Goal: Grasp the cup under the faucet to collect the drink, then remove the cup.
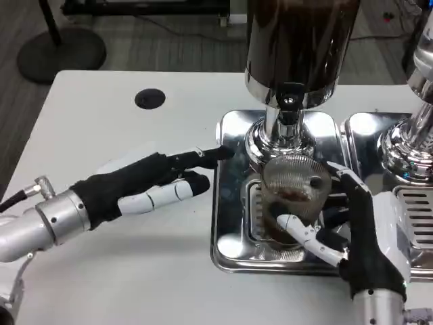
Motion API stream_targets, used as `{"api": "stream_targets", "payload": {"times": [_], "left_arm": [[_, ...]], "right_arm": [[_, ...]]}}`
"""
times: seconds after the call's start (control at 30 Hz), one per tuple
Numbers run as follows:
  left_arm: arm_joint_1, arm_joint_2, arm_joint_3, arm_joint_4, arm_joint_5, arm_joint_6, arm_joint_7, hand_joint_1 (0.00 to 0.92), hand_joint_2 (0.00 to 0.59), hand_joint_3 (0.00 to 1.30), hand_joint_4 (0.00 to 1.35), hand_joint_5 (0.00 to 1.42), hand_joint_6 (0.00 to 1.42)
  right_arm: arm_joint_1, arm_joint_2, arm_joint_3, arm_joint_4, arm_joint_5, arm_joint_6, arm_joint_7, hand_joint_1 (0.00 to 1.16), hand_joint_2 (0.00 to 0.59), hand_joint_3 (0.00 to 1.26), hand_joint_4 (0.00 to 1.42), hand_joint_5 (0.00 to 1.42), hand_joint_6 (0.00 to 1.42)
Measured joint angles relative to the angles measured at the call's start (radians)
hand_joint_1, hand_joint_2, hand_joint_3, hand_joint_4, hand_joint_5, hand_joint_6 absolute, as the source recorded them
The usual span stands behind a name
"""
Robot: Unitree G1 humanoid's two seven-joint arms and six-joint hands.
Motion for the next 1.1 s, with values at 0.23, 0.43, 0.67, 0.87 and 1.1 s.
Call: {"api": "stream_targets", "payload": {"times": [0.23, 0.43, 0.67, 0.87, 1.1], "left_arm": [[-0.01, -0.001, -0.004, 0.021, 0.006, -0.004, 0.0, 0.0, 0.17, 0.12, 0.05, 0.09, 0.2], [-0.015, -0.001, -0.011, 0.029, 0.031, -0.019, 0.001, 0.0, 0.171, 0.12, 0.05, 0.09, 0.19], [-0.02, -0.006, -0.03, 0.033, 0.04, -0.038, 0.001, 0.0, 0.171, 0.12, 0.05, 0.08, 0.19], [-0.022, -0.006, -0.04, 0.033, 0.043, -0.075, 0.003, 0.0, 0.172, 0.12, 0.05, 0.08, 0.19], [-0.025, -0.006, -0.043, 0.029, 0.043, -0.093, 0.002, 0.0, 0.172, 0.12, 0.05, 0.08, 0.19]], "right_arm": [[0.011, 0.0, 0.0, 0.001, 0.0, -0.015, -0.021, 0.65, 0.216, 0.4, 0.47, 0.64, 0.77], [0.017, 0.0, -0.001, 0.001, 0.0, -0.04, -0.051, 0.65, 0.217, 0.4, 0.48, 0.65, 0.79], [0.025, 0.0, -0.007, -0.002, -0.001, -0.058, -0.073, 0.65, 0.217, 0.42, 0.49, 0.66, 0.82], [0.072, -0.006, -0.006, -0.075, -0.009, -0.072, -0.075, 0.65, 0.217, 0.43, 0.5, 0.67, 0.82], [0.175, -0.022, -0.003, -0.173, -0.018, -0.087, -0.055, 0.65, 0.217, 0.44, 0.51, 0.67, 0.82]]}}
